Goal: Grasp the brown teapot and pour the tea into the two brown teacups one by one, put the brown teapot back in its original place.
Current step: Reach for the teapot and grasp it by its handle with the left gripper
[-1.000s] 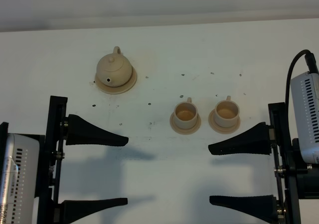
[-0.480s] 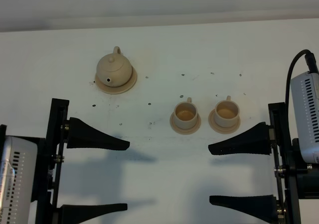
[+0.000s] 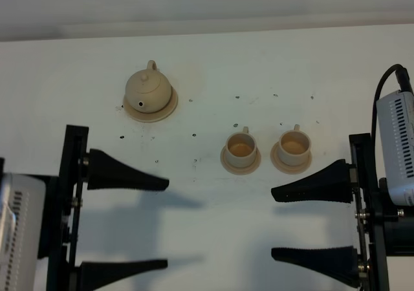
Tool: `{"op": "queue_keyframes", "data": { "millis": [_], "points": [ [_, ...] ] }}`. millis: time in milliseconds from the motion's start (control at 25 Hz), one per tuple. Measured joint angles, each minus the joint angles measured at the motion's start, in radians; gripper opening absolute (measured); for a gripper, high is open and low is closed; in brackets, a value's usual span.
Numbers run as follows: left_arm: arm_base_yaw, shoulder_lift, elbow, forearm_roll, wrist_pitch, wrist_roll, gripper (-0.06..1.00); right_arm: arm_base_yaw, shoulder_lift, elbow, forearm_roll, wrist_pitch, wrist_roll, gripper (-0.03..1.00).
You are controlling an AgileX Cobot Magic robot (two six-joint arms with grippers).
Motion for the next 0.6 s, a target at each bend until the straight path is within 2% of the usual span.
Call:
{"op": "queue_keyframes", "data": {
  "millis": [120, 400, 600],
  "points": [
    [0.000, 0.000, 0.000, -0.057, -0.036, -0.001, 0.06, 0.000, 0.000, 0.000, 0.000, -0.021, 0.001, 0.52],
    [0.000, 0.000, 0.000, -0.073, -0.084, -0.004, 0.06, 0.000, 0.000, 0.000, 0.000, -0.038, 0.003, 0.47],
    [0.000, 0.000, 0.000, -0.073, -0.287, -0.043, 0.06, 0.000, 0.000, 0.000, 0.022, -0.145, 0.004, 0.46]
  ]
}}
